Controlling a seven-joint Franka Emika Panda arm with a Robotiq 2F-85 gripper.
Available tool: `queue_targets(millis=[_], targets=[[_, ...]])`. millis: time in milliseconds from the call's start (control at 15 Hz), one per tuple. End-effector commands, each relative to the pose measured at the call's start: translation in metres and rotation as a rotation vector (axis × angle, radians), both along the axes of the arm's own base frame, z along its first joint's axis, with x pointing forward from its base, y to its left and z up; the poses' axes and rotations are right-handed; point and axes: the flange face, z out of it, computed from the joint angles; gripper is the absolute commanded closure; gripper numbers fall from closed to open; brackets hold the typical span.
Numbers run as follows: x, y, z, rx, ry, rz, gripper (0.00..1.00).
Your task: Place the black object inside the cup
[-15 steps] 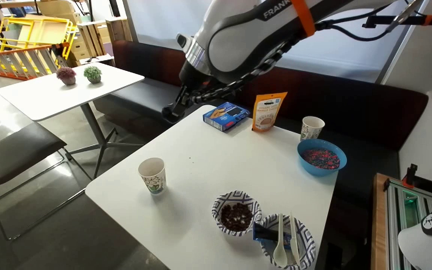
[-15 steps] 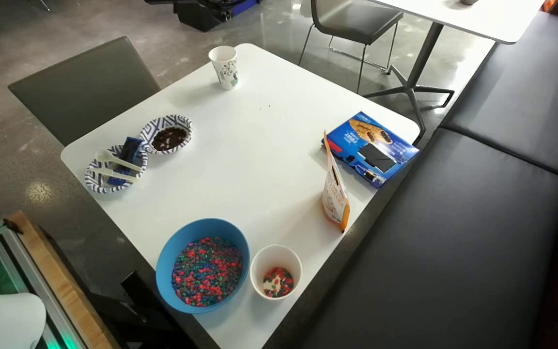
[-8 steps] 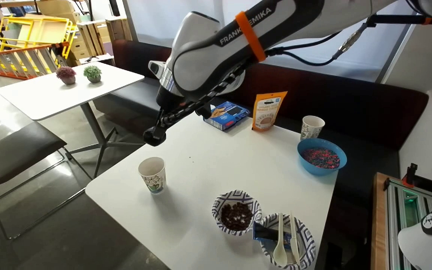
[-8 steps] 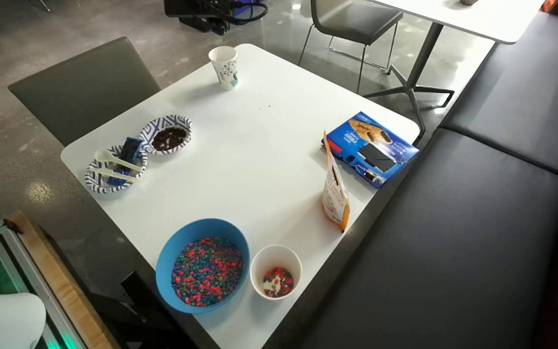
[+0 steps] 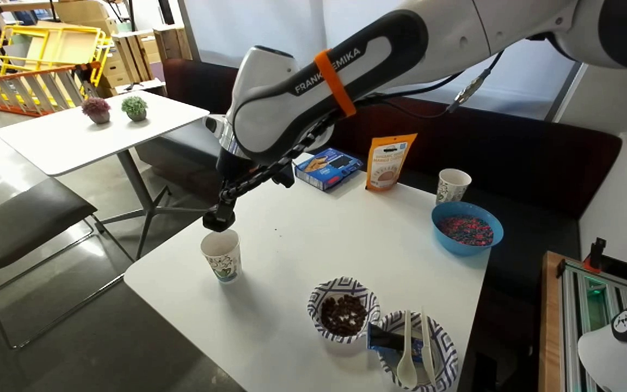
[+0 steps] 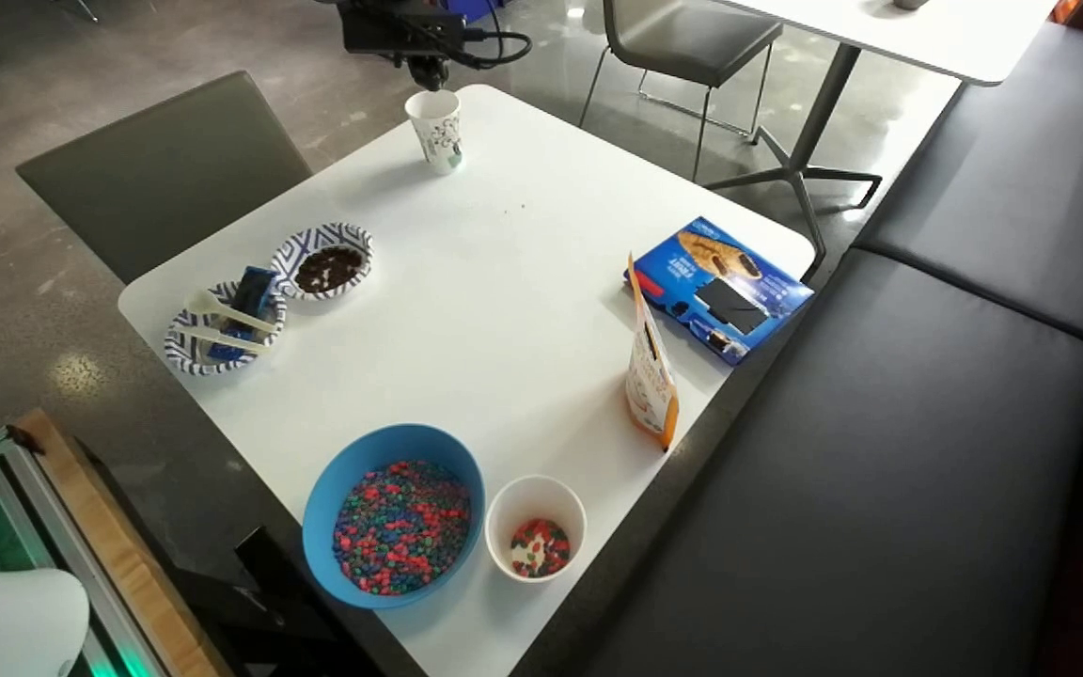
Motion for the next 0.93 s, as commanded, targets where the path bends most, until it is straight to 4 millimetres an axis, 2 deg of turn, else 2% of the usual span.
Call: queue_targets(millis=[0, 67, 133, 200, 267, 467, 533, 667, 867], targets=[[0.014, 0.012, -0.008, 0.01, 0.012, 0.015, 0.85], [0.015, 0.015, -0.011, 0.014, 0.016, 0.02, 0.85], [0.017, 0.016, -0.012, 0.013, 0.023, 0.024, 0.35], [0.018, 0.017, -0.013, 0.006, 0.022, 0.013, 0.35], [0.018, 0.018, -0.011, 0.006, 0.033, 0.016, 0.3], [0.016, 0.015, 0.0, -0.022, 0.069, 0.009, 0.05], [0.015, 0.014, 0.005, -0.03, 0.09, -0.001, 0.01], [0.01, 0.007, 0.016, -0.056, 0.139, -0.057, 0.0], [-0.012, -0.017, 0.043, -0.104, 0.248, -0.199, 0.0]])
